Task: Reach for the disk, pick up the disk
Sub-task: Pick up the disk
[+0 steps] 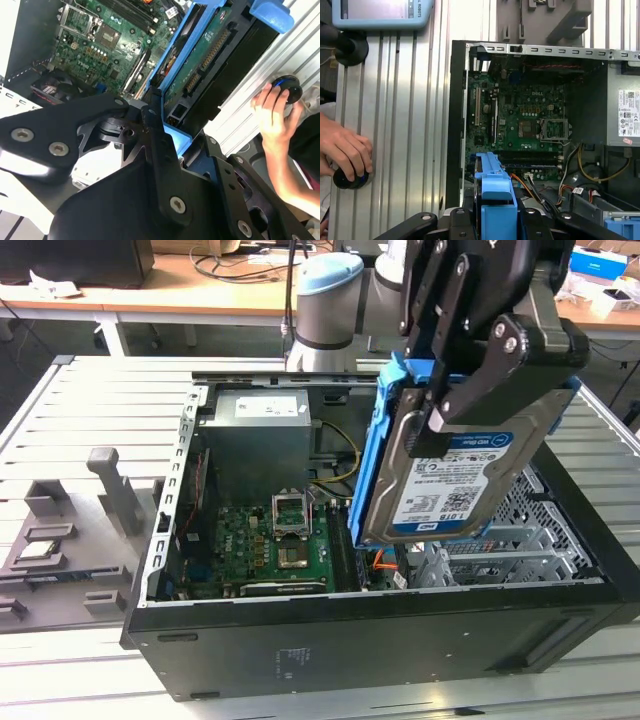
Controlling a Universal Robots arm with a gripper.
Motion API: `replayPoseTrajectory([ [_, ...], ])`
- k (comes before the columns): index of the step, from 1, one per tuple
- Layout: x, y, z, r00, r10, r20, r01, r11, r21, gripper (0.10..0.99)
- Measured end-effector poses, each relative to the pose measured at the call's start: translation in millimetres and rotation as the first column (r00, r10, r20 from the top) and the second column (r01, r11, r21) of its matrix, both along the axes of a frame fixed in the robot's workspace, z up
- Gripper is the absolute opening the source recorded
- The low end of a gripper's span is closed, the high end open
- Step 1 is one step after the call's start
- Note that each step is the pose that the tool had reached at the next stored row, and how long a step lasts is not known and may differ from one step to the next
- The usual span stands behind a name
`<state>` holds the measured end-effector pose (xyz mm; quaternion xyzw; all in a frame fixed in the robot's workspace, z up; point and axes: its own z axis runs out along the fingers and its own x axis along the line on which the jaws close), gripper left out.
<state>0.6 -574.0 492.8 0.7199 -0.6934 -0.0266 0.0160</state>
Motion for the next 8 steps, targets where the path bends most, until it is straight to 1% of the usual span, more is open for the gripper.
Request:
replayPoseTrajectory([
  [8,19.6,-0.1,0.0,1.0000,0.000,-0.0008,0.000,1.0000,0.000,0.369],
])
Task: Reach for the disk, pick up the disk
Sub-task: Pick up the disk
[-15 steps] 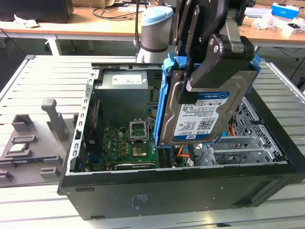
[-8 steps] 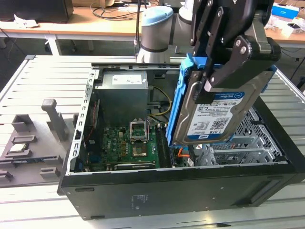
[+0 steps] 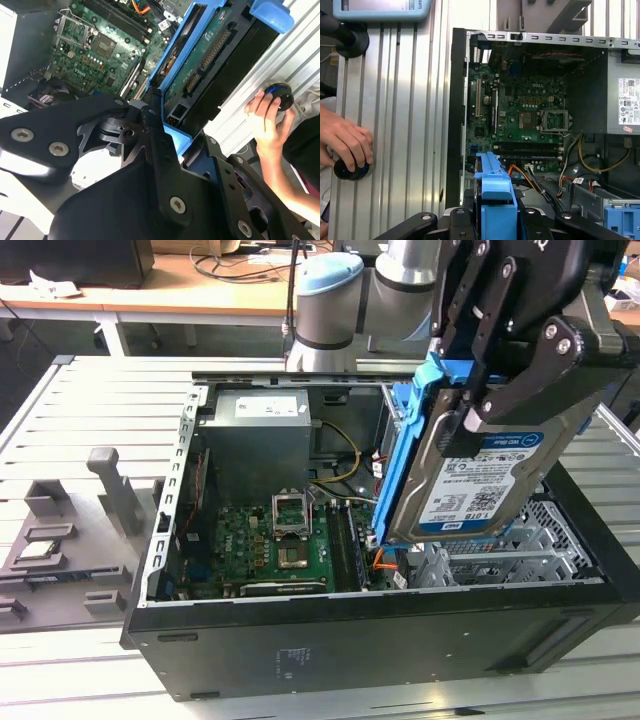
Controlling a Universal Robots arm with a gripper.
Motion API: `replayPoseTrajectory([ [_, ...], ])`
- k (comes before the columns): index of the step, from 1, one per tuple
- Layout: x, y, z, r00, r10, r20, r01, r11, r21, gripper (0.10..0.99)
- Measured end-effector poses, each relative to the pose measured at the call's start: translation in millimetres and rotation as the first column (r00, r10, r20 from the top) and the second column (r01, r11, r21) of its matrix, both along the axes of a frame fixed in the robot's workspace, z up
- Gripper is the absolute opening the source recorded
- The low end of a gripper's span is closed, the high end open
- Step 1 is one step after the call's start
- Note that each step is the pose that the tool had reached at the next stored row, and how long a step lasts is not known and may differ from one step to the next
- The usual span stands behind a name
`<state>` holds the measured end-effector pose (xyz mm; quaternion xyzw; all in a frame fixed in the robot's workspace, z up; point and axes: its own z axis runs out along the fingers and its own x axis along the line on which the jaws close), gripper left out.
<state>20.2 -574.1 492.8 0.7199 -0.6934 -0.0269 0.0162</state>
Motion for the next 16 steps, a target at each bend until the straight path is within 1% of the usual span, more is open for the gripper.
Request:
replayPoseTrajectory([
  [3,12.2,0.0,0.0,1.0000,0.000,-0.0004,0.000,1.0000,0.000,0.369],
  [5,16.9,0.0,0.0,1.0000,0.000,-0.0006,0.000,1.0000,0.000,0.369],
  [7,24.4,-0.1,0.0,1.0000,0.000,-0.0007,0.000,1.0000,0.000,0.369],
  [9,29.4,-0.2,0.0,1.0000,0.000,-0.0009,0.000,1.0000,0.000,0.369],
  [13,43.2,-0.2,0.0,1.0000,0.000,-0.0012,0.000,1.0000,0.000,0.369],
  [15,47.8,-0.2,0.0,1.0000,0.000,-0.0013,0.000,1.0000,0.000,0.369],
  [16,51.5,-0.3,0.0,1.0000,0.000,-0.0014,0.000,1.0000,0.000,0.369],
])
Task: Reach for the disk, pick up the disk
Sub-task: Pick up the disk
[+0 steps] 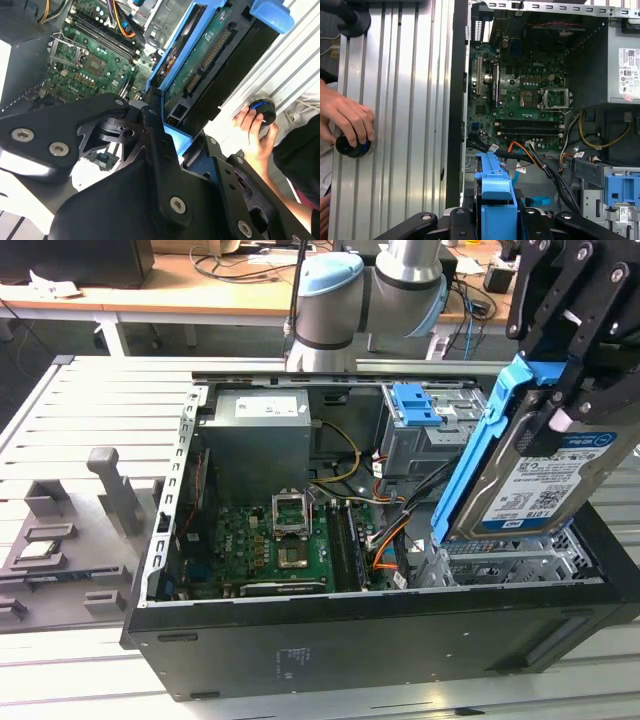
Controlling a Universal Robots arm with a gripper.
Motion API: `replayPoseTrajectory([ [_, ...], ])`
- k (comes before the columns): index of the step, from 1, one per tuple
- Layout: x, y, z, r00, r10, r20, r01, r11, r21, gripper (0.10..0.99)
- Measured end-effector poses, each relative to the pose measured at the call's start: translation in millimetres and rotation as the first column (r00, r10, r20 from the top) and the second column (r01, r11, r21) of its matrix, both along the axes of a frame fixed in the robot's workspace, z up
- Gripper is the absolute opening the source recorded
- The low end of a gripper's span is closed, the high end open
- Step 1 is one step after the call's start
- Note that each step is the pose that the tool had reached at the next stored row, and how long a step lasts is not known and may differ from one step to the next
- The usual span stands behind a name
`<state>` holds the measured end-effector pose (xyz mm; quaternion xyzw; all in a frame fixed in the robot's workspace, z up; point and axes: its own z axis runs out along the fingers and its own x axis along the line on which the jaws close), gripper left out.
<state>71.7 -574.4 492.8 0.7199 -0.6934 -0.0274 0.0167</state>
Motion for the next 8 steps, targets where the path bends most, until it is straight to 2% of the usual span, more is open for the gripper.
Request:
replayPoseTrajectory([
  [4,10.0,-0.1,0.0,1.0000,0.000,-0.0002,0.000,1.0000,0.000,0.369],
  [8,23.8,-0.1,0.0,1.0000,0.000,-0.0006,0.000,1.0000,0.000,0.369],
])
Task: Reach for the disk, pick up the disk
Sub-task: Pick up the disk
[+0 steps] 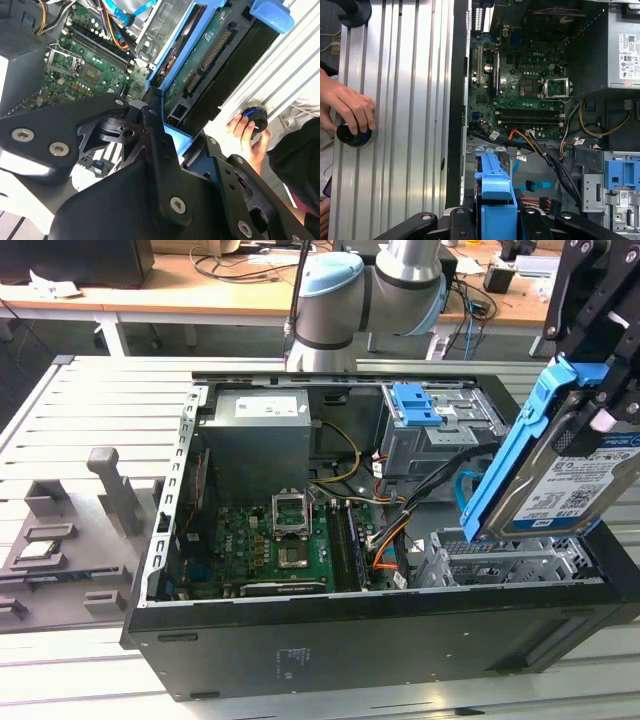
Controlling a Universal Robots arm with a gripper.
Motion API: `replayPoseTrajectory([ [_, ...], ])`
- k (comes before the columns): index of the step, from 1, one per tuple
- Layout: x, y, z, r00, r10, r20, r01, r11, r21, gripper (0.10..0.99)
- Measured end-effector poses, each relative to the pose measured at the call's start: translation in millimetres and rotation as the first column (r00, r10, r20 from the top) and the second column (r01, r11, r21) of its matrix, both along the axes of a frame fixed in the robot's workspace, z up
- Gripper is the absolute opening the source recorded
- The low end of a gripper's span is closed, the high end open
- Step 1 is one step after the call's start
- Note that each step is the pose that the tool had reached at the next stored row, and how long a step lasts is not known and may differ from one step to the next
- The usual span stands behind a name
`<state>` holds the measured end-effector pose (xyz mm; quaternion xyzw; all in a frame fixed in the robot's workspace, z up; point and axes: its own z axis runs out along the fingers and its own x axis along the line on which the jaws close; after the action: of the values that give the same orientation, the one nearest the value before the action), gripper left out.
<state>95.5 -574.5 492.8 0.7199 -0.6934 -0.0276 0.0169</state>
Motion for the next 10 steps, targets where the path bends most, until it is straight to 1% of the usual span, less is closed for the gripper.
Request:
replayPoseTrajectory([
  [2,6.5,0.0,0.0,1.0000,0.000,-0.0001,0.000,1.0000,0.000,0.369],
  [3,8.1,0.1,0.0,1.0000,0.000,-0.0002,0.000,1.0000,0.000,0.369],
  [8,9.1,0.0,-0.1,1.0000,0.000,-0.0002,0.000,1.0000,0.000,0.369],
  [9,9.1,-0.1,-0.4,1.0000,-0.001,-0.0001,0.001,1.0000,0.002,0.369],
  [10,9.0,-0.1,-0.6,1.0000,-0.002,-0.0001,0.002,1.0000,0.006,0.369],
])
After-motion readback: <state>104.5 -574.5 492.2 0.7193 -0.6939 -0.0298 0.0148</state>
